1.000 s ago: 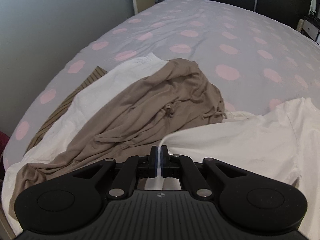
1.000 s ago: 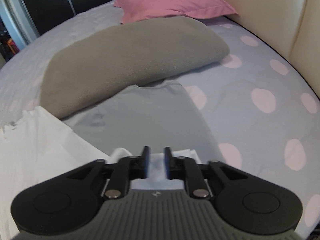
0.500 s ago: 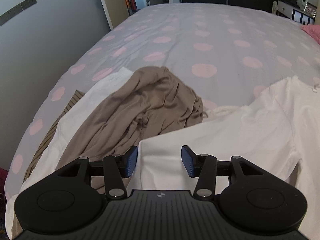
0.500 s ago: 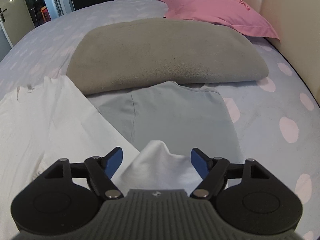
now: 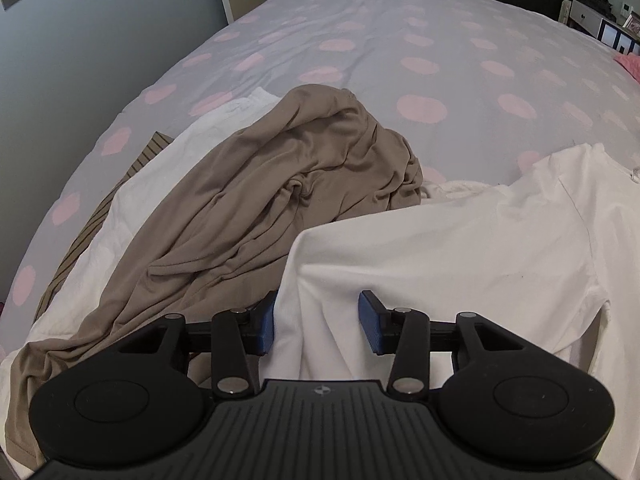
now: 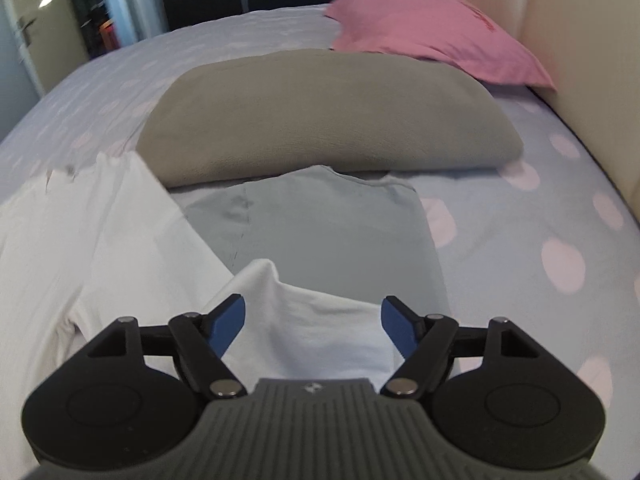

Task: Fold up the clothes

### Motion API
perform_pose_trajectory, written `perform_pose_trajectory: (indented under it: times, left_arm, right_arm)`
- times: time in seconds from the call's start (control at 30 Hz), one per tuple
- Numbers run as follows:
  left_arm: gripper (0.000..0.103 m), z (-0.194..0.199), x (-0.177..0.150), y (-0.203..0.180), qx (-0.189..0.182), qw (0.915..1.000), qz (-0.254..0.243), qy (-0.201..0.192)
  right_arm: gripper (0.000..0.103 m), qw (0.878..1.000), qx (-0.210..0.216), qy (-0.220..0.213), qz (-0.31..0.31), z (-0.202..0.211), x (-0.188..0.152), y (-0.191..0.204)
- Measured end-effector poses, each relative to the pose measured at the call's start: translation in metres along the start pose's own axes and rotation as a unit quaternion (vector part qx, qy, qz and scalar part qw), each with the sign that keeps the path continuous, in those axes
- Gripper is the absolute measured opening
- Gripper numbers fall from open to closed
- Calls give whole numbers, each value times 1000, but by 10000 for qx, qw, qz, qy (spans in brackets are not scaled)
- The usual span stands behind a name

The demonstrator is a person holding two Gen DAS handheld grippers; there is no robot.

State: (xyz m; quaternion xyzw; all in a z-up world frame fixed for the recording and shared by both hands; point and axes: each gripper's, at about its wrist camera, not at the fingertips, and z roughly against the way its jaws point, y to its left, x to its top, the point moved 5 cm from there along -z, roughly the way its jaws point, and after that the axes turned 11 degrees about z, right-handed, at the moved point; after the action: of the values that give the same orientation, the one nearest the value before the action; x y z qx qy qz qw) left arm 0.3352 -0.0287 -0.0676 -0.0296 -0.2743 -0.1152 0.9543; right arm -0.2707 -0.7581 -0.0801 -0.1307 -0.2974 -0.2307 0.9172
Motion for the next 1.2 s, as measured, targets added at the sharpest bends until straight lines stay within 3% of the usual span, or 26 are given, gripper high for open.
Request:
perform_pose_trajectory:
  times: [0.1, 0.2, 0.37, 0.5, 0.53, 0.6, 0.67, 0.7, 0.77, 0.9, 1.03, 1.2]
  left_arm:
    - [41, 2, 0, -2, -4, 10000, -11, 14]
    - [41, 5, -1, -4, 17, 10000, -27, 29]
    - [41, 4, -2, -5, 134, 9999, -52, 52]
    - [41, 0, -5, -8, 236, 9996, -144, 16]
    - [39, -1, -6, -8, 237, 9996, -140, 13]
    - [31, -1, -5, -8, 179, 9998, -115, 36]
    - [23, -2, -4, -9, 129, 9999, -87, 59]
    - [17, -2, -3, -10, 130, 9999, -80, 60]
    - [16, -3, -3, -12, 162, 9998, -92, 59]
    - [15, -4, -3, -12, 170, 9998, -79, 81]
    - [11, -3, -3, -10, 165, 9998, -66, 68]
    - [3, 3, -2, -4, 342, 9994, -3, -74]
  right_arm:
    - [78, 9951, -104, 211, 957, -11, 1, 8]
    - [78, 9817, -40, 542, 1824, -23, 2, 14]
    - [78, 9491, 582, 1277, 2818, -37, 16, 26]
    - [77, 9254, 789, 1708, 3289, -53, 28, 32]
    - [75, 9222, 864, 1831, 3294, -57, 29, 33]
    - [58, 9179, 976, 2045, 3258, -64, 28, 34]
    - [21, 9189, 997, 2143, 3159, -65, 24, 34]
    - [18, 9204, 1024, 2171, 3085, -64, 22, 33]
    - [10, 9274, 1025, 2150, 2884, -56, 18, 28]
    - [6, 9439, 777, 2043, 2476, -29, 6, 16]
    - [5, 9476, 468, 2093, 2366, 8, -12, 3]
    - [4, 9586, -250, 1804, 2188, 38, 3, -10]
